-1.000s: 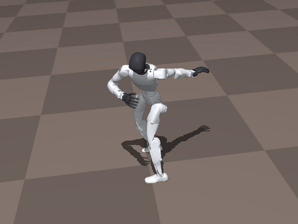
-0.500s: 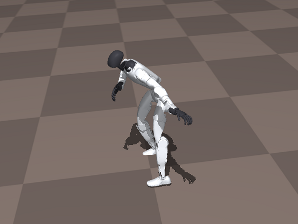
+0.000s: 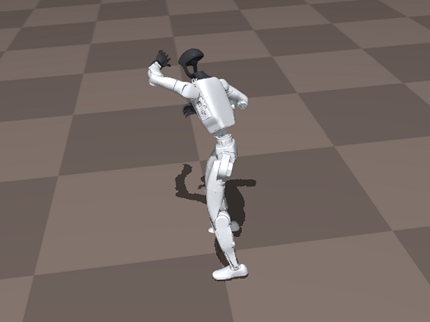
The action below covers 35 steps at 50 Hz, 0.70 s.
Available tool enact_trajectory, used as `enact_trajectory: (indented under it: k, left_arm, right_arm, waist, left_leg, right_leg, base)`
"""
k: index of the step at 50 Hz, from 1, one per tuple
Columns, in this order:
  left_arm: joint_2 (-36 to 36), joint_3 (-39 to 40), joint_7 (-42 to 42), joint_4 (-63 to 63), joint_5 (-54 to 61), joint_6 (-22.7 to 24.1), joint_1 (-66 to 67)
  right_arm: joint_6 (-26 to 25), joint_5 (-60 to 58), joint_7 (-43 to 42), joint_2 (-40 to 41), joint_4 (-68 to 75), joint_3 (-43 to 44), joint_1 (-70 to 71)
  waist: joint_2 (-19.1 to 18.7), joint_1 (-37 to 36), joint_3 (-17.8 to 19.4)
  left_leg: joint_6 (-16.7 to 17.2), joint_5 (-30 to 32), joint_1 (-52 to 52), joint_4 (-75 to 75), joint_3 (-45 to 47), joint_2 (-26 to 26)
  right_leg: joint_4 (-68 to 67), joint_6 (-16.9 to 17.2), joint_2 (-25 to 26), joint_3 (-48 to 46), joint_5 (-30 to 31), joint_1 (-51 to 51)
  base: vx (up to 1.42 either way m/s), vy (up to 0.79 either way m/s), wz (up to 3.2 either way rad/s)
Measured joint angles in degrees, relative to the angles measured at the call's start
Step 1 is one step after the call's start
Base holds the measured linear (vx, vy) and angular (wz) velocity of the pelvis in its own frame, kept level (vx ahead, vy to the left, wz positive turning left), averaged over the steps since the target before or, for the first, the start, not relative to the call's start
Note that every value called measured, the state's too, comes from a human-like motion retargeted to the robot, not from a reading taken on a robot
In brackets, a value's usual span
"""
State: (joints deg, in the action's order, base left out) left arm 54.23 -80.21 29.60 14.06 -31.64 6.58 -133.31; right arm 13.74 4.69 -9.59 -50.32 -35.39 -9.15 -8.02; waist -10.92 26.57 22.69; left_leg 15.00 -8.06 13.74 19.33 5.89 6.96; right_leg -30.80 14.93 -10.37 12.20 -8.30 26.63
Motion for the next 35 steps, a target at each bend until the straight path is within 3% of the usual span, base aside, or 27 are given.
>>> enact_trajectory:
  k: [10,20,23,25,28,32,35]
  left_arm:
    - [7.32,0.00,-1.85,-3.57,3.10,0.95,8.37]
    - [14.45,3.60,-1.25,-3.83,13.49,1.03,18.89]
    - [18.40,12.81,-0.90,-4.44,16.57,1.37,30.86]
    - [21.42,19.73,0.84,-3.95,21.41,1.33,39.13]
    - [22.87,34.95,1.98,-0.30,24.30,1.05,57.22]
    - [18.62,62.33,4.93,7.05,29.54,0.10,87.45]
    - [12.54,77.87,7.01,14.64,34.54,-1.16,104.13]
  right_arm:
    - [-1.02,-0.79,0.47,1.62,1.41,0.02,0.32]
    - [-1.73,-2.73,1.31,7.32,2.87,-4.24,6.01]
    - [-1.41,-2.91,1.29,7.40,3.11,-4.99,7.47]
    - [-2.26,-3.78,0.70,7.20,3.49,-5.84,9.11]
    - [-2.16,-4.28,0.71,7.41,3.85,-6.22,10.10]
    - [-2.39,-5.52,0.41,6.70,3.93,-6.32,10.51]
    - [-2.85,-6.98,-0.22,7.29,3.69,-6.26,10.72]
  waist:
    - [-4.07,3.82,-4.44]
    - [1.04,-0.84,-7.11]
    - [2.46,-3.98,-8.11]
    - [2.49,-6.56,-6.17]
    - [4.81,-10.98,-5.56]
    - [6.83,-17.48,-5.02]
    - [8.68,-22.86,-3.65]
  left_leg:
    - [0.00,-0.47,-9.84,-2.38,5.25,3.43]
    - [0.00,-1.32,-9.35,-0.01,-2.06,4.10]
    - [0.00,-1.43,-8.31,0.43,-5.74,3.62]
    - [0.00,0.22,-11.82,-4.99,-8.53,5.32]
    - [0.00,0.33,-11.66,-5.04,-12.28,4.72]
    - [0.00,0.55,-9.61,-4.65,-17.21,3.69]
    - [0.00,0.93,-7.97,-4.64,-20.66,3.14]
  right_leg:
    - [4.42,-1.97,3.78,3.10,0.34,-7.91]
    - [3.88,-3.79,2.79,-3.59,-1.81,-13.02]
    - [4.26,-3.80,1.83,-6.88,-2.23,-14.76]
    - [10.16,-5.75,3.40,-9.21,-0.33,-19.86]
    - [11.59,-5.51,2.60,-12.72,-0.31,-22.85]
    - [12.89,-5.23,1.66,-17.37,-0.27,-24.91]
    - [13.99,-5.17,1.38,-20.75,-0.03,-26.11]
  base:
    - [0.16,0.00,-0.52]
    - [-0.01,-0.03,0.58]
    - [-0.06,-0.01,0.99]
    - [-0.07,-0.05,0.87]
    - [-0.06,0.01,1.03]
    - [-0.04,0.03,1.07]
    - [-0.03,0.03,1.00]
